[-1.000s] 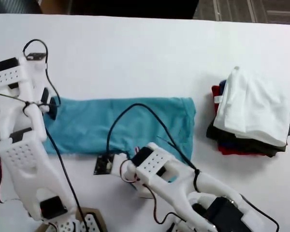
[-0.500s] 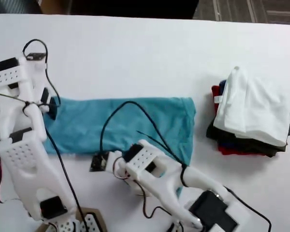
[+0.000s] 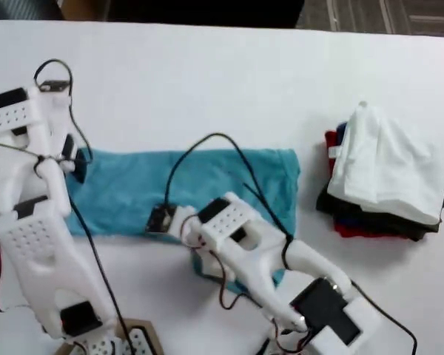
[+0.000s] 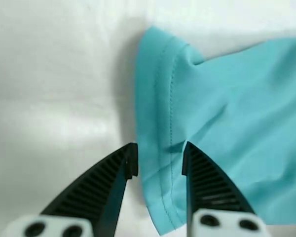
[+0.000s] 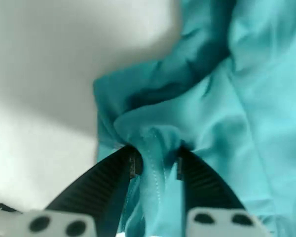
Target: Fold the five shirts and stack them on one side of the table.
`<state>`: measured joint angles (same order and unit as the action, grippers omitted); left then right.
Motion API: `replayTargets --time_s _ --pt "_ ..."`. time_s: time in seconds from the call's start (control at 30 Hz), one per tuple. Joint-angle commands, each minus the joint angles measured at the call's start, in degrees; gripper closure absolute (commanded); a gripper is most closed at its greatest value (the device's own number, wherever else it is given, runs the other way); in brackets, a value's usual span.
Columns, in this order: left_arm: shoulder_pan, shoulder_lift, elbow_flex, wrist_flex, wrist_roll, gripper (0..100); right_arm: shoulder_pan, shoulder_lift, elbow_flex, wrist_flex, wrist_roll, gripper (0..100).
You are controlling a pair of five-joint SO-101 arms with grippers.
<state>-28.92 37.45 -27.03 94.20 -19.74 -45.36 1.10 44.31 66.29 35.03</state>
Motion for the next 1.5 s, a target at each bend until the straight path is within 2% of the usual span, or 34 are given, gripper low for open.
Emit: replayTargets --time_s 0.0,0.17,0.4,0.57,0.73,0.83,1.03,1.47 --pt "0.26 -0.70 -2.51 -0.44 0.00 82 -0.84 2.33 0.18 0.22 0.79 95.2" --pt "0.26 -0.35 -2.59 -0.53 0.00 82 -0.66 1.36 -0.97 2.95 3.08 97.6" --pt "0.26 -0.35 -2.59 -0.53 0.00 82 -0.13 -10.15 -7.03 12.26 6.68 97.7" --pt "0.26 -0.35 -2.59 -0.53 0.09 82 5.58 -10.95 -10.64 14.55 10.81 97.7" --pt "0.26 -0.35 -2.59 -0.53 -0.09 82 11.30 -7.52 -16.18 14.73 19.96 97.7" --pt "0.26 -0.26 -2.59 -0.53 -0.09 82 12.00 -5.41 -22.24 15.78 22.07 97.7" --pt "0.53 -0.26 -2.59 -0.53 -0.09 82 11.91 1.45 -36.66 21.14 22.15 97.6" --pt "0.44 -0.18 -2.07 -0.88 -0.09 82 13.67 23.87 -60.66 22.20 22.24 97.4"
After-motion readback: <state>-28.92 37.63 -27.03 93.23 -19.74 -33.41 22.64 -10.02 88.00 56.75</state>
